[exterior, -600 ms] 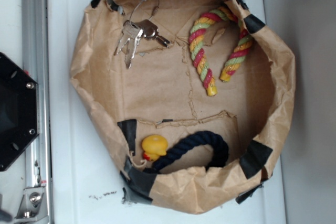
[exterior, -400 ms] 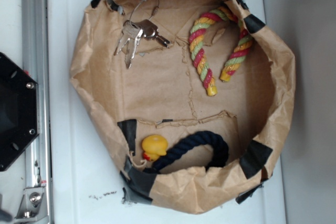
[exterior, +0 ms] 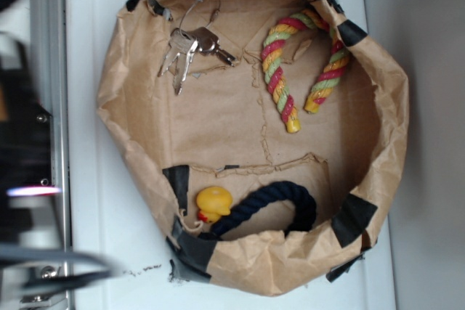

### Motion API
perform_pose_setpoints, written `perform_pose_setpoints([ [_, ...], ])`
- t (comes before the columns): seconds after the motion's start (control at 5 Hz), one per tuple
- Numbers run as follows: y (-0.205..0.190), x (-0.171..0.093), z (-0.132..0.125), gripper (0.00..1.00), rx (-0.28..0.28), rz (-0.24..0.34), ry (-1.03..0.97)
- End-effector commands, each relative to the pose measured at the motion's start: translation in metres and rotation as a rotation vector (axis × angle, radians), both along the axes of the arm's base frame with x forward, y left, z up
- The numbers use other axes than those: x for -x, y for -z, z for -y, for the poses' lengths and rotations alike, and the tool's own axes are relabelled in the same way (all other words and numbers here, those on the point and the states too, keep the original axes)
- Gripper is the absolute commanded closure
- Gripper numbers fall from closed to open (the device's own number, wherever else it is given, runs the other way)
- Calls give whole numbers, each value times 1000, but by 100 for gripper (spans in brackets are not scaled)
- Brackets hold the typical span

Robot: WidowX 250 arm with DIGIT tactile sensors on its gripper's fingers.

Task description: Grab the silver keys.

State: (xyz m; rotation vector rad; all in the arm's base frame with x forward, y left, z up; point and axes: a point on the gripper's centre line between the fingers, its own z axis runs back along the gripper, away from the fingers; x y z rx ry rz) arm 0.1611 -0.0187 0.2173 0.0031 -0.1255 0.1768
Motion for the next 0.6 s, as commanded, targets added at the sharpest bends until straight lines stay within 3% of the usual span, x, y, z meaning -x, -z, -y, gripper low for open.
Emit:
perform_pose_setpoints([
  [0.0,17,-46,-23,0,2,73,-261],
  [0.2,41,-46,-32,0,-57,107,-357],
  [0.4,61,-66,-40,0,-63,156,-488],
])
